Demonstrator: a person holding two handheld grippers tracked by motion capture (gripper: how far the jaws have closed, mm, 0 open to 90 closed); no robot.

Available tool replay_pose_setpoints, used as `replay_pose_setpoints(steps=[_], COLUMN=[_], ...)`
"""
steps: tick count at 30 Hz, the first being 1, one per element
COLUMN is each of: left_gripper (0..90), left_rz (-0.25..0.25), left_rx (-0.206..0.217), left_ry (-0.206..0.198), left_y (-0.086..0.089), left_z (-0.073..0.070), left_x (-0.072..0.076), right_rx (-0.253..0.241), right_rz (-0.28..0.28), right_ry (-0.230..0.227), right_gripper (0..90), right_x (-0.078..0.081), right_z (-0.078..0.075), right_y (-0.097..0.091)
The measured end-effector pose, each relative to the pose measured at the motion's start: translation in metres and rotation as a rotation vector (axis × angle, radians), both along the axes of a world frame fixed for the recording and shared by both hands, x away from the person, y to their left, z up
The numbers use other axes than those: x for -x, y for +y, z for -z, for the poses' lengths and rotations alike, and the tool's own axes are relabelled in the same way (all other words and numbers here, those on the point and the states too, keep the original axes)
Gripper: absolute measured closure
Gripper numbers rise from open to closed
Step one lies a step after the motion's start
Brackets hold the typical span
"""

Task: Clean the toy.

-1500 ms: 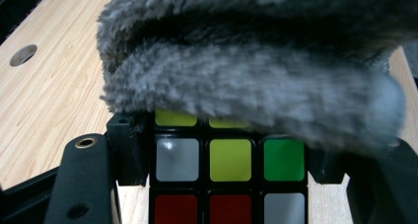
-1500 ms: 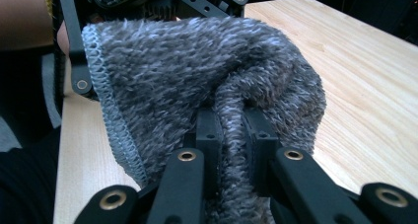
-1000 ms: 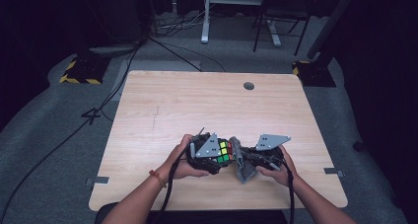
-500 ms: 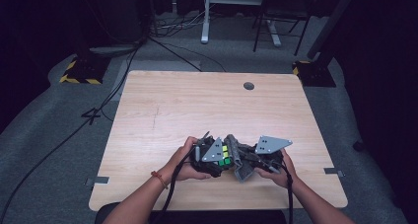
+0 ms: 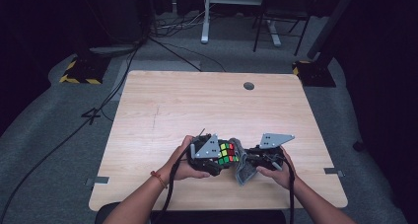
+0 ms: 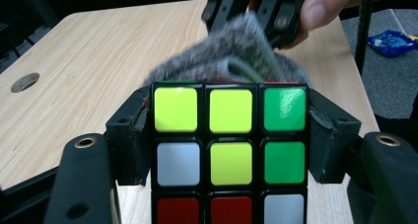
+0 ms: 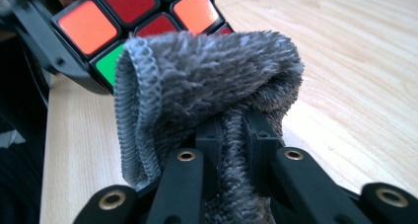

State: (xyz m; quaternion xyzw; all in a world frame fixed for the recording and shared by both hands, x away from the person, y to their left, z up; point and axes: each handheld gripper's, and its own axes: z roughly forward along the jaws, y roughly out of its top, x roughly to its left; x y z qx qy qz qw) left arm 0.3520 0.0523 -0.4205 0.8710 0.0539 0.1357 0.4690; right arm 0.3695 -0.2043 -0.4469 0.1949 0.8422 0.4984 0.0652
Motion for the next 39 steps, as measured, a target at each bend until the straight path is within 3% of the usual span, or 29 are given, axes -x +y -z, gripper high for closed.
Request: replay_pose_setpoints(steps=[4, 8, 11, 16, 19, 23, 25, 29, 35, 39], left_gripper=[32.7, 32.8, 33.1, 33.3, 33.4, 33.4, 33.4, 33.5, 33.5, 33.5], left_rz=[-0.012, -0.027, -0.030, -0.031, -0.040, -0.049, -0.051, -0.049, -0.035, -0.030], left_rx=[-0.013, -0.090, -0.108, -0.108, -0.093, -0.052, -0.028, -0.010, -0.033, -0.035], left_ry=[0.005, -0.013, -0.017, -0.011, -0.017, -0.018, -0.010, -0.005, 0.003, 0.004], left_y=[0.001, -0.006, -0.008, -0.006, -0.004, 0.002, 0.005, 0.007, 0.003, 0.002], left_z=[0.001, 0.007, 0.010, 0.009, 0.006, -0.001, -0.004, -0.006, -0.002, -0.001], left_x=[-0.001, -0.002, -0.002, -0.003, -0.002, -0.003, -0.004, -0.004, -0.004, -0.004], right_rx=[-0.035, -0.053, -0.047, -0.008, 0.040, 0.082, 0.102, 0.104, 0.042, 0.034], right_rz=[0.012, 0.017, 0.011, 0.022, 0.029, 0.036, 0.030, 0.025, 0.016, 0.021], right_ry=[-0.018, -0.051, -0.084, -0.121, -0.144, -0.109, -0.070, -0.042, -0.086, -0.120], right_gripper=[80.6, 80.6, 80.6, 80.4, 80.3, 80.1, 80.1, 80.1, 80.2, 80.3], right_x=[0.002, 0.006, 0.010, 0.011, 0.011, 0.006, 0.002, -0.002, 0.006, 0.012], right_z=[-0.008, -0.014, -0.019, -0.017, -0.014, -0.006, 0.000, 0.004, -0.010, -0.015], right_y=[-0.002, -0.002, 0.001, 0.003, 0.005, 0.005, 0.005, 0.005, 0.004, 0.005])
